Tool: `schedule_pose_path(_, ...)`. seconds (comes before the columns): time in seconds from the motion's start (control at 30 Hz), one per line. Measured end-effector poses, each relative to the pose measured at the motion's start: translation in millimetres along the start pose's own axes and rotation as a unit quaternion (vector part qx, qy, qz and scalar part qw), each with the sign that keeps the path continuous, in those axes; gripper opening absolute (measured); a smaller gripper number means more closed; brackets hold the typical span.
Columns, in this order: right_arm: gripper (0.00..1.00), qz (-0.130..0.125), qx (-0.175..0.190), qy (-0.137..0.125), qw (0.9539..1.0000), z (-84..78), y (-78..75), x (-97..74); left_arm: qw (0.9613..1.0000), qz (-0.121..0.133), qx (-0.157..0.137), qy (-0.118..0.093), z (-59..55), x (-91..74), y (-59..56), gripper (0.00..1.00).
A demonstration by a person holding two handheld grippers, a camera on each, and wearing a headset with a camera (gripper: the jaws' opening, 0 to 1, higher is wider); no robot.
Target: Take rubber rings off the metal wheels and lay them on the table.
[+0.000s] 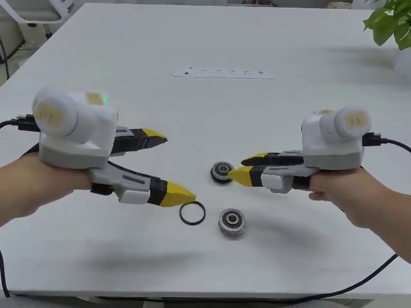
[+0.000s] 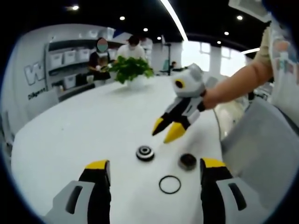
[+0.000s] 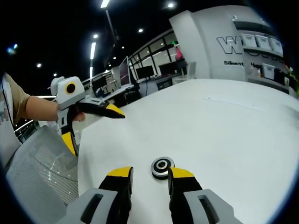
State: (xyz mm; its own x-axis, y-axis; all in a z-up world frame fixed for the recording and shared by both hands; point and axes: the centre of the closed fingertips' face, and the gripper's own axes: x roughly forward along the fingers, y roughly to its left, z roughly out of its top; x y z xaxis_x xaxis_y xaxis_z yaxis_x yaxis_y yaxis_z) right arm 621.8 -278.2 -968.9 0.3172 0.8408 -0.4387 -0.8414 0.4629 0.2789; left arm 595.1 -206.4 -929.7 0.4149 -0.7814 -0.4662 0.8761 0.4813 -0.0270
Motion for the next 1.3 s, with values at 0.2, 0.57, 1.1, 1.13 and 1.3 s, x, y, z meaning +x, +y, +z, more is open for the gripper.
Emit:
schedule_pose_path(0.2,0.31,-0.008,-0.026,0.005,0.9996,-3.1,-7.1,-0.6,1.0000,-0.002,-0.006,-0.002,1.3,9.1,4.0,0.77)
schedule_pose_path(0.57,0.33,-0.017,-0.051,0.012,0.9985,-12.2,-20.6,0.3,0.9999,-0.001,-0.014,0.000,-0.8,25.6,15.7,0.71)
schedule_pose_path(1.1,0.33,-0.013,-0.072,0.017,0.9972,-19.8,-27.2,9.1,0.9997,-0.009,-0.021,0.006,-7.6,50.0,20.7,0.62)
schedule_pose_path(1.13,0.33,-0.012,-0.071,0.017,0.9972,-19.9,-27.3,9.5,0.9997,-0.010,-0.021,0.006,-8.1,52.1,20.6,0.61)
schedule_pose_path(1.3,0.33,-0.011,-0.070,0.017,0.9973,-21.4,-27.9,11.9,0.9996,-0.013,-0.025,0.009,-11.2,60.9,20.1,0.58)
